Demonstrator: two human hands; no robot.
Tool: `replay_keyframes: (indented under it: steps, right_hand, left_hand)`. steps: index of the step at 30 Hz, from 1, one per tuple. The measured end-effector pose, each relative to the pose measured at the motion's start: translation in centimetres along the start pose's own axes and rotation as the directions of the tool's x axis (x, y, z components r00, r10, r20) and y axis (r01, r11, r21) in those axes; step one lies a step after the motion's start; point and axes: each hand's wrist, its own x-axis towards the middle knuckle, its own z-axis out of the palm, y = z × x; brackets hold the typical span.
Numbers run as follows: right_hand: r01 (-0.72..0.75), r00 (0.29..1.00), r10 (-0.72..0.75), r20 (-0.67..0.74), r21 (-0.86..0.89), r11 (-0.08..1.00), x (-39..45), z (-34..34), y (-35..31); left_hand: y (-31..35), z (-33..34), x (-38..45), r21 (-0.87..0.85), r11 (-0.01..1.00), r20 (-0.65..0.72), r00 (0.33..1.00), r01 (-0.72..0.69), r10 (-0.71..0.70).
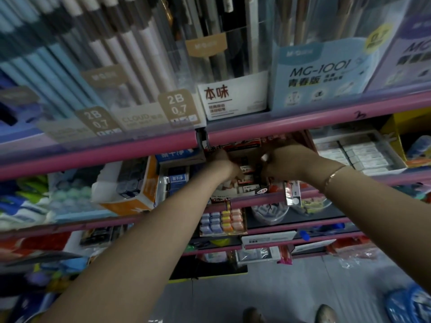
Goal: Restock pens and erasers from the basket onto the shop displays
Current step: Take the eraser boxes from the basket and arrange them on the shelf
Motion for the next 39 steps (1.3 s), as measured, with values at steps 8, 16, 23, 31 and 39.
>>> replay_keyframes:
  steps: [8, 16, 23, 31, 39]
  right_hand:
    - [0.048, 0.99, -0.04, 0.137, -0.052, 0.998, 0.5, -1.3, -0.4]
    - [0.016, 1.0, -0.018, 0.006, 0.242, 0.97, -0.5, -1.4, 1.6]
    - [-0.014, 0.997, 0.043, -0.063, 0.405, 0.914, -0.8, -0.7, 2.4]
    - [-0.003, 0.923, 0.282, -0.262, 0.727, 0.686, -0.3, 0.2, 1.8]
    - [0.148, 0.766, 0.497, -0.407, 0.865, 0.48, 0.8, 2.4, -1.8]
  left_hand:
    - [-0.7, 0.4, 0.0, 0.016, 1.0, -0.059, 0.998, 0.011, -0.01]
    - [-0.6, 0.8, -0.8, 0.023, 1.0, -0.071, 0.997, -0.002, 0.004]
    - [-0.9, -0.2, -1.2, 0.169, 0.985, 0.009, 0.999, -0.039, 0.038]
    - [-1.3, -1.2, -2.4, -0.001, 0.992, -0.015, 0.992, -0.125, 0.125]
    - [-2.4, -1.4, -8.4, -0.452, 0.847, 0.094, 0.93, -0.279, 0.356]
